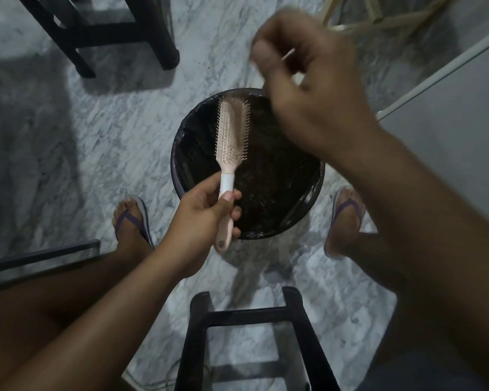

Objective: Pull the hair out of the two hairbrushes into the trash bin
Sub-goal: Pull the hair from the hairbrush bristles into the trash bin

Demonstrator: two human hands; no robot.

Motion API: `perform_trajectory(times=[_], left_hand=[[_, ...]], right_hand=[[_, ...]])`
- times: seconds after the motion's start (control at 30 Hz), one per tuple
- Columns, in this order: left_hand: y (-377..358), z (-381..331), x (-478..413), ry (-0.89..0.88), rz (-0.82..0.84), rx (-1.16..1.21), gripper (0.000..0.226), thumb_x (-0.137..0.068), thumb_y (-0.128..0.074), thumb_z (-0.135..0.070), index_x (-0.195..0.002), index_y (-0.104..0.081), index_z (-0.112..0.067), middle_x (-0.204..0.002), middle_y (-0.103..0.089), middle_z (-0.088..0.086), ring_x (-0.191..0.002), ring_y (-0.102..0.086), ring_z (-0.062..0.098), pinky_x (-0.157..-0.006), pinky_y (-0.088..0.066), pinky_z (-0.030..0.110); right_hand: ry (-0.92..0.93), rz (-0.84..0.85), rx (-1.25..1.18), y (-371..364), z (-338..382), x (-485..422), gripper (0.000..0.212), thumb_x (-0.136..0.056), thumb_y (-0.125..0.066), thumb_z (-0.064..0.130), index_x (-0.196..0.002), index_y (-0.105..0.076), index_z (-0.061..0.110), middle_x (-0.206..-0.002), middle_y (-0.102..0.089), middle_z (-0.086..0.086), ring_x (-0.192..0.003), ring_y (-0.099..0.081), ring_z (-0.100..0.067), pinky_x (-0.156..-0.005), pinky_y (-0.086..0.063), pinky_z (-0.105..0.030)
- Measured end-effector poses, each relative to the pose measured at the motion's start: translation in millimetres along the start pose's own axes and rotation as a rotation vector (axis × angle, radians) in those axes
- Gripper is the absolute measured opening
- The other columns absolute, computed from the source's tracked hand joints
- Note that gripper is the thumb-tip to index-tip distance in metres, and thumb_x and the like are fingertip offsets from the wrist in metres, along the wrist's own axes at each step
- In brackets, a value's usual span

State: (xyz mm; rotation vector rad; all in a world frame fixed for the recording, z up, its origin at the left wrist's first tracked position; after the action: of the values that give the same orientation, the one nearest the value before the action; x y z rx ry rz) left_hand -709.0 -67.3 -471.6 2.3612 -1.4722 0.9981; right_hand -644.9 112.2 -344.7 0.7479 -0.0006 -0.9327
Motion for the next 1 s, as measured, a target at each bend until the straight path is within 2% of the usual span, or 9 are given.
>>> perform_trajectory(times=[0.13,0.23,0.3,0.4,0.5,0.57,0.67,0.83,1.0], left_hand=[[3,-4,-1,-0.012,-0.009,0.047,0.039,-0.103,-0.048,-0.006,-0.14,-0.052,-0.014,-0.096,-0.058,0.002,-0.069,-0.054,0.011,-0.058,-0.05,0.03],[5,-5,-1,-0.019,-0.019,0.06,0.038,-0.103,-0.047,-0.006,-0.14,-0.052,-0.013,-0.097,-0.057,0.002,-0.07,-0.053,0.011,-0.058,-0.051,0.031],[6,-6,-2,-0.03,-0.025,0.066,0.038,-0.103,-0.047,-0.007,-0.14,-0.052,-0.013,-0.096,-0.058,0.002,-0.07,-0.053,0.011,-0.058,-0.051,0.031],[5,-8,-2,-0.053,-0.021,0.059,0.039,-0.102,-0.048,-0.007,-0.141,-0.051,-0.013,-0.094,-0.059,0.001,-0.07,-0.054,0.011,-0.058,-0.051,0.031],[5,-8,-2,-0.066,-0.02,0.058,0.04,-0.102,-0.048,-0.006,-0.141,-0.051,-0.013,-0.092,-0.06,-0.001,-0.069,-0.054,0.011,-0.058,-0.051,0.03],[4,-9,-1,-0.069,-0.017,0.063,0.04,-0.102,-0.049,-0.007,-0.141,-0.051,-0.015,-0.092,-0.061,-0.002,-0.069,-0.054,0.011,-0.059,-0.051,0.03],[2,-10,0,-0.068,0.001,0.063,0.042,-0.101,-0.05,-0.008,-0.142,-0.052,-0.019,-0.093,-0.062,-0.002,-0.071,-0.054,0.012,-0.061,-0.05,0.031],[-2,-9,0,-0.055,0.036,0.123,0.041,-0.102,-0.048,-0.006,-0.141,-0.052,-0.016,-0.093,-0.061,0.0,-0.071,-0.053,0.013,-0.06,-0.049,0.031],[-4,-9,-2,0.016,0.059,0.301,0.032,-0.103,-0.044,-0.005,-0.134,-0.052,-0.005,-0.096,-0.054,0.004,-0.067,-0.051,0.011,-0.055,-0.047,0.027]], right_hand=[[0.149,-0.106,-0.185,23,12,2,0.027,-0.104,-0.041,0.009,-0.081,-0.054,0.003,-0.06,-0.052,-0.008,-0.055,-0.054,-0.028,-0.056,-0.043,-0.041],[0.047,-0.039,-0.051,14,-3,11,0.038,-0.102,-0.044,0.013,-0.07,-0.052,-0.007,-0.056,-0.048,-0.015,-0.051,-0.048,-0.027,-0.052,-0.038,-0.039],[-0.169,0.299,0.25,-8,-32,18,0.032,-0.098,-0.048,0.02,-0.077,-0.058,-0.002,-0.068,-0.057,-0.015,-0.063,-0.055,-0.025,-0.059,-0.047,-0.04],[-0.444,0.79,0.572,-27,-68,44,0.028,-0.09,-0.053,0.013,-0.116,-0.059,0.003,-0.113,-0.063,-0.02,-0.102,-0.061,-0.034,-0.086,-0.055,-0.045],[-0.349,0.596,0.397,-29,-56,37,0.05,-0.096,-0.057,0.025,-0.143,-0.046,0.013,-0.133,-0.057,-0.015,-0.117,-0.058,-0.029,-0.1,-0.048,-0.035],[-0.233,0.378,0.215,-29,-39,29,0.06,-0.093,-0.063,0.047,-0.146,-0.047,0.025,-0.126,-0.062,-0.008,-0.103,-0.065,-0.018,-0.095,-0.049,-0.029],[-0.152,0.298,0.119,-40,-28,30,0.073,-0.079,-0.073,0.06,-0.142,-0.053,0.032,-0.112,-0.061,-0.002,-0.085,-0.062,-0.009,-0.086,-0.053,-0.025],[-0.065,0.244,0.149,-51,-30,26,0.02,-0.084,-0.074,0.038,-0.097,-0.08,0.023,-0.09,-0.071,0.001,-0.078,-0.065,-0.012,-0.071,-0.056,-0.04],[0.015,0.025,-0.06,-25,-9,15,0.016,-0.091,-0.072,0.023,-0.091,-0.078,0.008,-0.083,-0.075,0.001,-0.076,-0.069,-0.009,-0.071,-0.056,-0.027]])
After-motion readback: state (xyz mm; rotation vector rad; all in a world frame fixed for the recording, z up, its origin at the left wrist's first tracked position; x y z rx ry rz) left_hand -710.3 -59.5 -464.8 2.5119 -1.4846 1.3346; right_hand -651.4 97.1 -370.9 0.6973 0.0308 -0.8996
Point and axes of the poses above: each hand's wrist, its own x-axis away from the middle knuckle, its own y-axis out of the back of the hand, z = x × y, the point moved 6 cm from there along -x, towards the middle knuckle
